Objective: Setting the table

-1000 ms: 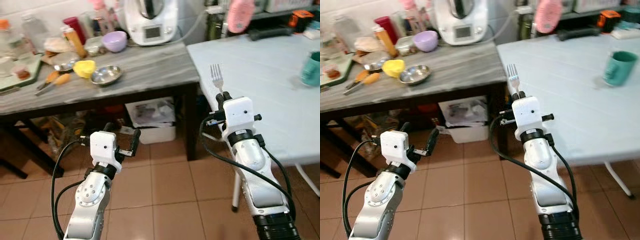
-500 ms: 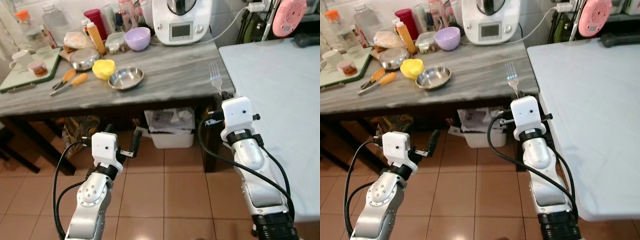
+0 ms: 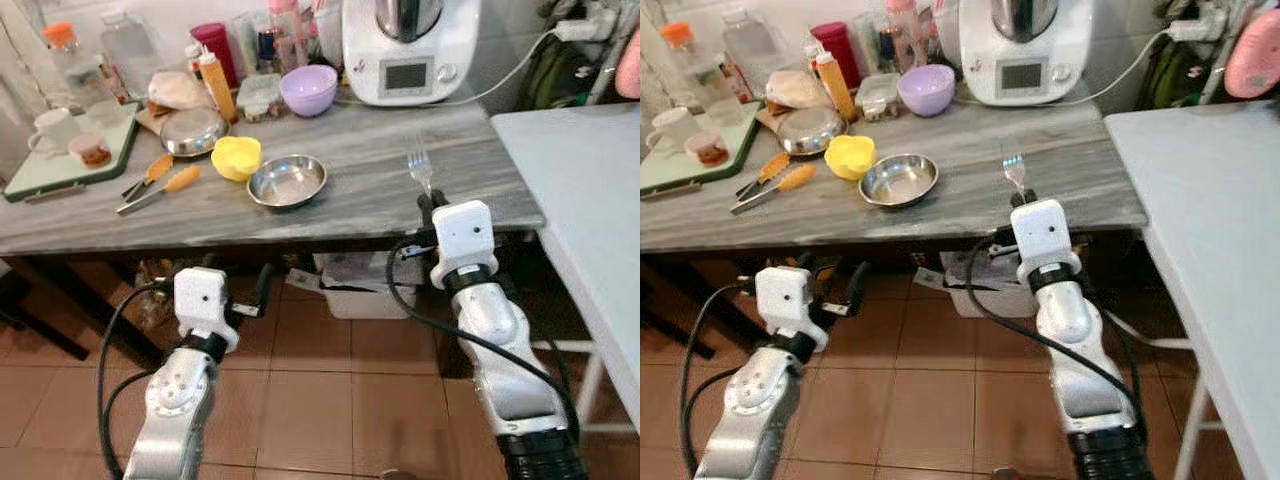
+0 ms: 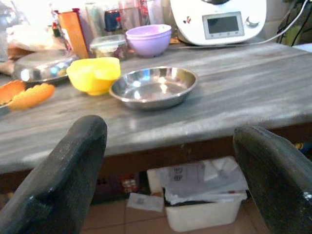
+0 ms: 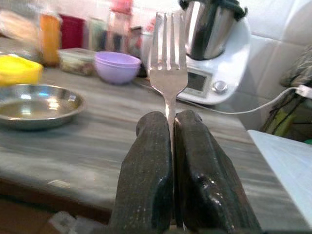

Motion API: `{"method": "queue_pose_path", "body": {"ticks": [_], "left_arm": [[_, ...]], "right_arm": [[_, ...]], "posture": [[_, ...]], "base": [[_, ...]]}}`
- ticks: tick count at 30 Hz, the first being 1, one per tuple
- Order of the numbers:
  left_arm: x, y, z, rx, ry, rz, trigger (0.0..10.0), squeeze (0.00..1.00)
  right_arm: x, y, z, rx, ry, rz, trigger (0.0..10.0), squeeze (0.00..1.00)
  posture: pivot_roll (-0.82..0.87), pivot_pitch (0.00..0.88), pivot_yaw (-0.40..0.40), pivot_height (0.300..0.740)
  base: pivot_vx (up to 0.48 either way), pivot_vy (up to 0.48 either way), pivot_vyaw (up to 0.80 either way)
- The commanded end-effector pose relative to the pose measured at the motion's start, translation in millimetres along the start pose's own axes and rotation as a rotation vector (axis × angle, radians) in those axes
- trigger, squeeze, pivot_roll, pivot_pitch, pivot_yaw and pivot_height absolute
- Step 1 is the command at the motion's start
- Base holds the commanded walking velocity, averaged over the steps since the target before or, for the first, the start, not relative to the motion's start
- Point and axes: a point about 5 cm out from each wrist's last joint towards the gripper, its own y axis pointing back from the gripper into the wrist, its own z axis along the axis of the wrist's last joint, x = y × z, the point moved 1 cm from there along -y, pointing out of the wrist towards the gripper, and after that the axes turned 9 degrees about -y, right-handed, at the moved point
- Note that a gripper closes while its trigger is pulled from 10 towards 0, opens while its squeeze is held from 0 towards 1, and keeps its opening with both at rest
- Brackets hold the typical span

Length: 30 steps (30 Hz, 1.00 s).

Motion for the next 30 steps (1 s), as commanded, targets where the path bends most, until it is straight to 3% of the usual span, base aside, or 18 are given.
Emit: {"method": "queue_pose_path", "body": {"ticks": [1,17,23,30], "left_arm": [[10.8,3.5,0.4,0.002,-0.026,0.029,10.0,0.00],[10.1,14.2,-7.1,0.038,-0.051,-0.011,10.0,0.00],[-0.5,22.4,-4.6,0.029,-0.034,-0.135,10.0,0.00],[-5.8,44.4,-1.7,0.051,-0.039,-0.330,10.0,0.00]], "right_arm": [[8.8,-2.5,7.5,-0.032,-0.021,0.022,10.0,0.00],[6.0,-3.6,7.6,-0.036,-0.011,-0.006,10.0,0.00],[2.3,0.5,2.6,-0.015,-0.003,-0.031,10.0,0.00],[-0.1,4.9,-7.3,0.024,-0.017,-0.066,10.0,0.00]], "posture": [[-0.25,0.083,0.138,0.740],[-0.25,0.077,0.132,0.740],[-0.25,0.089,0.137,0.740],[-0.25,0.105,0.153,0.740]], "base": [[0.409,0.000,0.00],[0.380,0.000,0.00],[0.000,0.000,0.00],[0.000,0.000,0.00]]}}
